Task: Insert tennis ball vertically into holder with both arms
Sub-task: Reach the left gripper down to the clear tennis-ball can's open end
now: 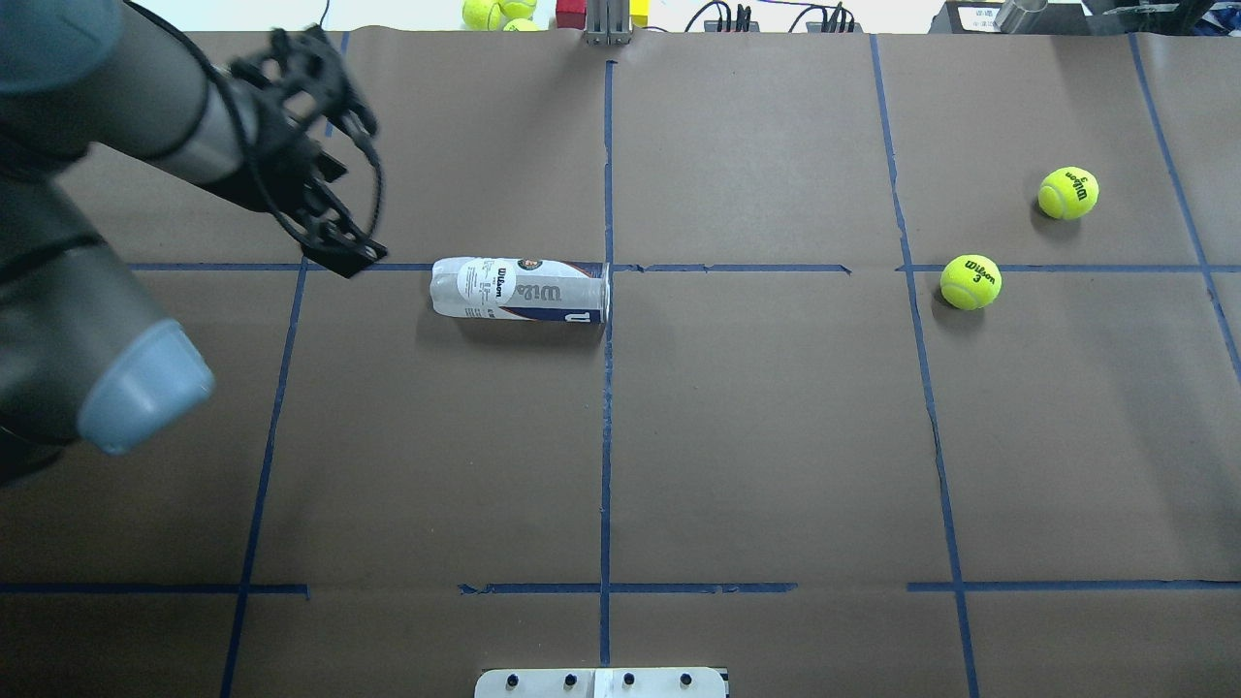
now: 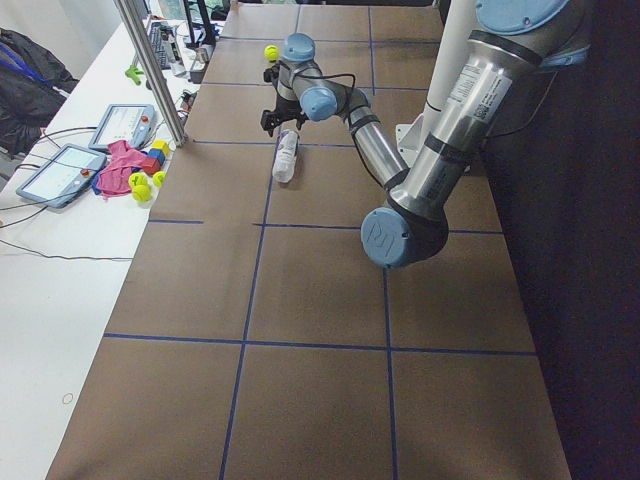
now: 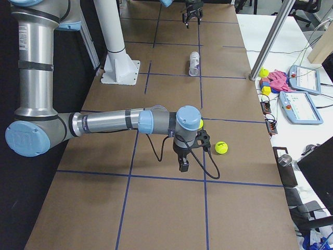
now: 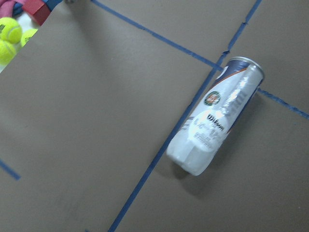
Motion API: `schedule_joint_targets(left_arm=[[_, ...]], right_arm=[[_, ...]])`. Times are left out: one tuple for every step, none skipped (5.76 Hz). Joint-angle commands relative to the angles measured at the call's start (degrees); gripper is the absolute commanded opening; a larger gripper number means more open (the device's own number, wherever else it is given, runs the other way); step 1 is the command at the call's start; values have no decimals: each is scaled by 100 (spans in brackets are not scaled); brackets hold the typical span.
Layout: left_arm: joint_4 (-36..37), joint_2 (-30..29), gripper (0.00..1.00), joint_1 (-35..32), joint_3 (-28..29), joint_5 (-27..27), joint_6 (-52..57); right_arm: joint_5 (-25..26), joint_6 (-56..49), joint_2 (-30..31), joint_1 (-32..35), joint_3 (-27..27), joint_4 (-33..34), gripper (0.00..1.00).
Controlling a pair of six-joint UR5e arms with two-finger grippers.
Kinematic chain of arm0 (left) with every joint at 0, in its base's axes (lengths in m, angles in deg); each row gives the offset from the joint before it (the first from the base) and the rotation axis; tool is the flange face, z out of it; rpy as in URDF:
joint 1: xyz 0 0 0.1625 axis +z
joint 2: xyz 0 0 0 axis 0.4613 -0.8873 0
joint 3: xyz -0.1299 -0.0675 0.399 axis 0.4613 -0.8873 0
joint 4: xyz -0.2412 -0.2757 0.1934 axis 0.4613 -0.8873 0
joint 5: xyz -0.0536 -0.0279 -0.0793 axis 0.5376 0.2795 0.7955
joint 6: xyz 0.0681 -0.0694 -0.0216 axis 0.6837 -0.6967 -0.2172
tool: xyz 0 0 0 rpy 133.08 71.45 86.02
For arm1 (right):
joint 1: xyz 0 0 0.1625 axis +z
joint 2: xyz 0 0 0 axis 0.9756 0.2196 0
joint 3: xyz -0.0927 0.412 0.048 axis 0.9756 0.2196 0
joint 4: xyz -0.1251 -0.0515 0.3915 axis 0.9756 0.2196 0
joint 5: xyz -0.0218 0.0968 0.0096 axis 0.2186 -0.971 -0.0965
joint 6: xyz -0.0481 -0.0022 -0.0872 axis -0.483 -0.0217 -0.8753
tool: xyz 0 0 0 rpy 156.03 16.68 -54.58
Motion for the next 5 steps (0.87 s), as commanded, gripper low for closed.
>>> schedule_joint_targets(left_arm=[[250, -903, 100, 694, 607, -626, -144], [879, -1702, 100, 818, 1248, -644, -145], [981, -2266, 100, 906, 2003, -783, -93], [1304, -2759, 100, 976, 2680, -794, 247], [1777, -2930, 100, 1090, 2861, -811, 973]], right_arm=[[0, 0, 0, 0, -7, 0, 100], [0, 0, 0, 0, -16, 0, 100], [0, 0, 0, 0, -7, 0, 100], [0, 0, -9, 0, -7, 0, 100], [0, 0, -9, 0, -7, 0, 100]])
